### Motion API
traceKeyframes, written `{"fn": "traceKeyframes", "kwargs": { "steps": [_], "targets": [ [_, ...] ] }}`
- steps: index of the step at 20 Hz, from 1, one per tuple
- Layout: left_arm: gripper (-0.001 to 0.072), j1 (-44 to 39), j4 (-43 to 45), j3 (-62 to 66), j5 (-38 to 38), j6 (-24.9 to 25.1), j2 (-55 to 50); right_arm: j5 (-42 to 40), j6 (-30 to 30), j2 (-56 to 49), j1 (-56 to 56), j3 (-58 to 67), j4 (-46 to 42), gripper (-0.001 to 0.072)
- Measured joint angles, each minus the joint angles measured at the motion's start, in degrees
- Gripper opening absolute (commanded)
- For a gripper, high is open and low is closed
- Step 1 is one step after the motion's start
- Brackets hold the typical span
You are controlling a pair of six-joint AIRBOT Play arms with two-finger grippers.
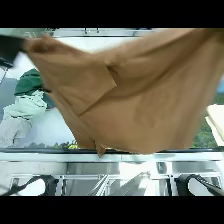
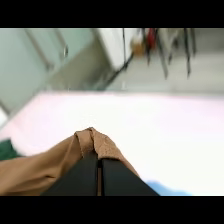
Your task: Fold the shirts.
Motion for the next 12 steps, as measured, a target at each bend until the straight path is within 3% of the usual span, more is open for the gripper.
{"fn": "traceKeyframes", "kwargs": {
  "steps": [3, 4, 5, 6, 7, 10, 12],
  "targets": [
    [0.0002, -5.7, 3.6, 5.9, 1.7, 3.6, -18.0, -4.2, -0.1, -16.2, 5.0, -0.2, -1.8, 0.0021],
    [0.0034, -6.6, 4.4, 9.4, 2.0, 4.3, -23.9, -5.4, -0.2, -20.3, 5.9, 0.3, -2.1, 0.0092],
    [0.0252, -7.1, 4.9, 13.6, 2.3, 4.8, -29.2, -6.4, -0.3, -24.5, 6.4, 1.4, -2.2, 0.0330],
    [0.0497, -7.3, 5.0, 17.6, 2.2, 4.8, -33.2, -6.6, -0.2, -27.5, 6.5, 2.8, -2.3, 0.0401],
    [0.0720, -7.2, 5.3, 21.9, 1.8, 4.3, -36.5, -6.1, -0.2, -29.5, 6.1, 4.2, -2.4, 0.0400],
    [0.0720, -5.4, 5.7, 34.2, -0.6, 0.2, -42.1, -0.7, 0.2, -30.9, 2.3, 7.8, -2.6, 0.0382],
    [0.0629, -3.3, 6.1, 38.9, -3.8, -2.9, -42.6, 4.7, 1.1, -29.5, -1.0, 8.9, -4.1, 0.0361]
  ]
}}
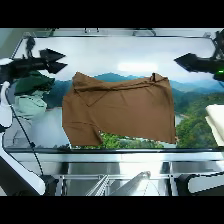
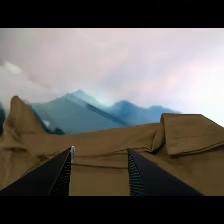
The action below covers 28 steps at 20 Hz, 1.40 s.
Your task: Fold the shirts.
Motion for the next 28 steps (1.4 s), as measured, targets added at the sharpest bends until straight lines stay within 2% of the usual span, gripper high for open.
{"fn": "traceKeyframes", "kwargs": {
  "steps": [1, 4, 7, 11, 14, 17, 20, 28],
  "targets": [
    [0.0633, 1.0, 0.5, 0.2, -1.9, -1.0, 0.7, 3.2, 0.6, 0.9, -1.5, 0.2, -1.3, 0.0315],
    [0.0635, 3.3, 5.4, -6.8, -7.7, -3.0, 6.2, 12.8, 1.7, 4.0, -4.9, -2.4, -5.6, 0.0315],
    [0.0635, 5.1, 17.4, -21.1, -9.0, -3.8, 14.5, 17.1, 1.6, 8.4, -6.6, -10.1, -7.7, 0.0314],
    [0.0634, 8.9, 34.2, -42.6, -4.2, -5.0, 26.3, 16.7, -0.4, 15.3, -7.1, -22.3, -8.5, 0.0314],
    [0.0634, 12.0, 40.5, -54.3, 1.0, -5.5, 32.2, 16.0, -1.6, 19.2, -7.2, -28.6, -8.6, 0.0314],
    [0.0634, 13.3, 42.8, -62.2, 5.8, -4.4, 35.0, 15.7, -2.5, 21.6, -7.2, -32.0, -7.7, 0.0314],
    [0.0633, 12.6, 41.4, -66.9, 11.0, -1.7, 36.0, 16.1, -2.9, 22.9, -7.0, -33.3, -7.0, 0.0314],
    [0.0632, 4.4, 35.8, -69.4, 23.0, 1.4, 34.5, 16.6, -3.1, 26.6, -6.6, -34.6, -5.6, 0.0314]
  ]
}}
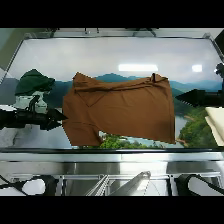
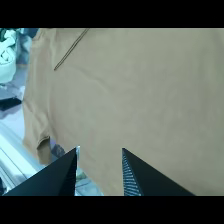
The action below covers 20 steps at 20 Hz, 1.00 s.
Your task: Fold the shirts.
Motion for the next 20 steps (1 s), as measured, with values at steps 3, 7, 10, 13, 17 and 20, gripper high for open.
{"fn": "traceKeyframes", "kwargs": {
  "steps": [3, 7, 10, 13, 17, 20],
  "targets": [
    [0.0401, -2.4, -1.3, 2.0, -0.5, 1.0, -4.0, 0.4, 0.2, 1.1, -0.1, -0.1, 0.1, 0.0314],
    [0.0021, -3.4, 0.7, 7.2, -5.4, 2.3, -8.3, 1.2, 4.8, 1.7, -1.4, -0.3, -4.2, 0.0314],
    [0.0022, -2.1, 1.0, 9.5, -10.4, 3.9, -9.3, 1.3, 8.8, 1.8, -4.6, -2.0, -8.0, 0.0316],
    [0.0022, -0.1, -0.2, 10.4, -13.9, 5.2, -9.5, 1.3, 12.3, 1.8, -9.4, -6.2, -11.1, 0.0325],
    [0.0022, 1.8, -0.7, 10.9, -16.3, 6.4, -9.6, -0.1, 14.7, 1.8, -14.1, -12.6, -16.7, 0.0325],
    [0.0023, 2.2, -1.0, 11.0, -16.8, 7.3, -9.6, -2.6, 15.4, 1.4, -15.3, -17.6, -21.2, 0.0326]
  ]
}}
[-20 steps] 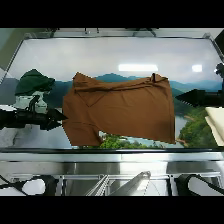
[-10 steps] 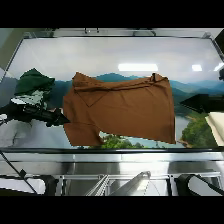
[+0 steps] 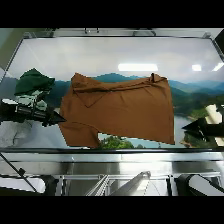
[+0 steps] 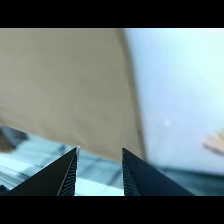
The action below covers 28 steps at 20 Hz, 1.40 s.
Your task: Fold the shirts.
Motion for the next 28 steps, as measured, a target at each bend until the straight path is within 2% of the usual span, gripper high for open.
{"fn": "traceKeyframes", "kwargs": {
  "steps": [6, 10, 18, 22, 23, 25, 28],
  "targets": [
    [0.0023, 0.1, -0.2, 0.0, -0.1, 0.4, 0.0, -4.9, 0.3, -2.4, -0.4, -7.9, -2.9, 0.0327],
    [0.0023, 0.1, -0.2, 0.0, 0.0, 0.5, 0.0, -5.1, 0.3, -5.9, -0.3, -9.6, -0.9, 0.0326],
    [0.0024, 0.1, -0.2, 0.0, 0.0, 0.5, 0.0, -3.7, -4.4, -12.1, 6.6, -10.3, 5.2, 0.0322],
    [0.0024, 0.1, -0.2, 0.0, -0.1, 0.5, 0.0, -4.1, -5.2, -12.4, 7.7, -10.2, 7.3, 0.0201],
    [0.0024, 0.1, -0.2, 0.0, -0.2, 0.5, 0.0, -4.1, -5.4, -12.5, 7.8, -10.2, 7.7, 0.0123],
    [0.0023, 0.1, -0.1, 0.0, -0.2, 0.5, 0.0, -4.2, -6.3, -12.3, 8.0, -10.1, 8.5, 0.0020],
    [0.0021, 0.1, -1.6, 0.0, -0.9, 0.9, 0.0, -10.5, -8.3, -9.7, 8.1, -9.7, 11.7, 0.0019]
  ]
}}
